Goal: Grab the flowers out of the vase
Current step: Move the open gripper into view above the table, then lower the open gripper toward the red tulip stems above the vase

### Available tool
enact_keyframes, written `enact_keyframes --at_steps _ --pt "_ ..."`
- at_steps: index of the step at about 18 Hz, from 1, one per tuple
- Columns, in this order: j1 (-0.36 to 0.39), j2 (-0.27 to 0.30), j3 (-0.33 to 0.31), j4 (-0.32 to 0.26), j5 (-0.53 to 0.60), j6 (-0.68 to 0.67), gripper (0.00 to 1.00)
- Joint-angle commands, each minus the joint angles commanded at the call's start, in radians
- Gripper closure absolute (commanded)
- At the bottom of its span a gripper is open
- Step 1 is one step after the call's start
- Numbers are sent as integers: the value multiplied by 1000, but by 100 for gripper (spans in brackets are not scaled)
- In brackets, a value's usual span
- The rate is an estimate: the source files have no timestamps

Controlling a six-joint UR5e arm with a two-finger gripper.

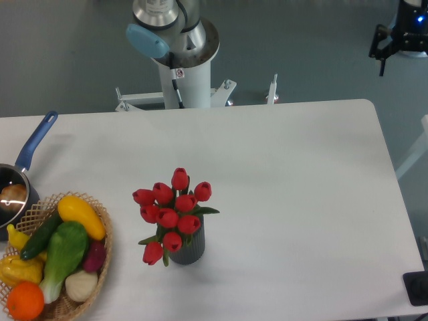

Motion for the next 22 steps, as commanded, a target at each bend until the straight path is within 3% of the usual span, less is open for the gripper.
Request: enact_keyframes --at_steps 6,9,12,14,18,22 --pt "-9 0 -12 5 -32 -3 0" --pt "-3 -2 -37 17 -128 -14 0" --pt "-5 -3 -135 165 -199 -11 0" --pt "-9 -9 -175 212 -201 -14 0" --pt "-25 -12 -179 204 -221 -34 0" --pt "-38 -2 -225 203 -349 -73 0"
